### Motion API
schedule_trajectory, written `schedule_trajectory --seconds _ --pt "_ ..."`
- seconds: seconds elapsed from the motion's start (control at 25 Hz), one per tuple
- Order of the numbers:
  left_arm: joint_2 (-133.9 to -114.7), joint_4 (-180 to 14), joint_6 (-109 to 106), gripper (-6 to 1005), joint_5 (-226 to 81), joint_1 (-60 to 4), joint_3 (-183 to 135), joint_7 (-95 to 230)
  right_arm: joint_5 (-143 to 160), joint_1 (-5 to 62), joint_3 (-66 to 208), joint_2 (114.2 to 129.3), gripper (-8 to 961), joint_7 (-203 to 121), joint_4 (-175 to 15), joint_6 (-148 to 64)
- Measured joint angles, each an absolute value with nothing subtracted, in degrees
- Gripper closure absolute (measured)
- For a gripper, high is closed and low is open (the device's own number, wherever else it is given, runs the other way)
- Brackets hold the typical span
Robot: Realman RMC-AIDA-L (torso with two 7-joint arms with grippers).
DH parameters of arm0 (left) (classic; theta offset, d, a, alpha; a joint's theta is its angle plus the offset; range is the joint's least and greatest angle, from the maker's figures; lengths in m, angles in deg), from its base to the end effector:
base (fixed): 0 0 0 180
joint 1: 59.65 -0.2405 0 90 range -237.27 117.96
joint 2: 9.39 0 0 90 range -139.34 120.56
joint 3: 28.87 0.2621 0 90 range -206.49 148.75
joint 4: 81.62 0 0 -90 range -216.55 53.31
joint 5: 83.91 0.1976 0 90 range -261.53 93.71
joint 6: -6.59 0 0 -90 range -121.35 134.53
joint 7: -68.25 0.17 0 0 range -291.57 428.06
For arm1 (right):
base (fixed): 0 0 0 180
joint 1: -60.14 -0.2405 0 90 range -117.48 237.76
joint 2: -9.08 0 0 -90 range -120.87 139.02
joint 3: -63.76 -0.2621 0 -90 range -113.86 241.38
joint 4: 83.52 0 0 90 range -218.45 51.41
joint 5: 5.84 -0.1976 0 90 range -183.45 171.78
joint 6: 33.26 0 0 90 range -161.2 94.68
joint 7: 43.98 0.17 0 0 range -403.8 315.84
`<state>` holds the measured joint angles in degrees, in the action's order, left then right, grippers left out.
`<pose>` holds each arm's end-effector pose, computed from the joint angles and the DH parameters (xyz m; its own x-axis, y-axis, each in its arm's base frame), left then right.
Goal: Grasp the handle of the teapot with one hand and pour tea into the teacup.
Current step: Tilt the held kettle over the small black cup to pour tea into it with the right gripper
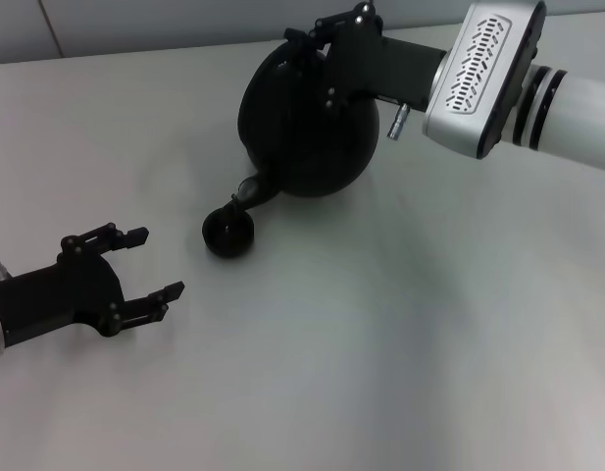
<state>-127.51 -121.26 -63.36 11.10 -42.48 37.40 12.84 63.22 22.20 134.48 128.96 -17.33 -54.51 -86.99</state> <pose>-0.2963 0.3047 -0.0544 0.9437 0.0869 0.3192 0.2231 -0.8796 -0.4202 0.1834 0.4209 -0.0593 0.9060 0.3487 -0.2400 0.0742 -0.6890 -0.7209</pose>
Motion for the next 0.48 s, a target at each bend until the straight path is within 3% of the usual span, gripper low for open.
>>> schedule_trajectory --seconds 0.48 --pt "-127.51 -121.3 -63.4 202 11.1 -42.4 37.4 12.9 63.3 23.0 136.1 128.96 853 -17.4 -53.1 -86.6"
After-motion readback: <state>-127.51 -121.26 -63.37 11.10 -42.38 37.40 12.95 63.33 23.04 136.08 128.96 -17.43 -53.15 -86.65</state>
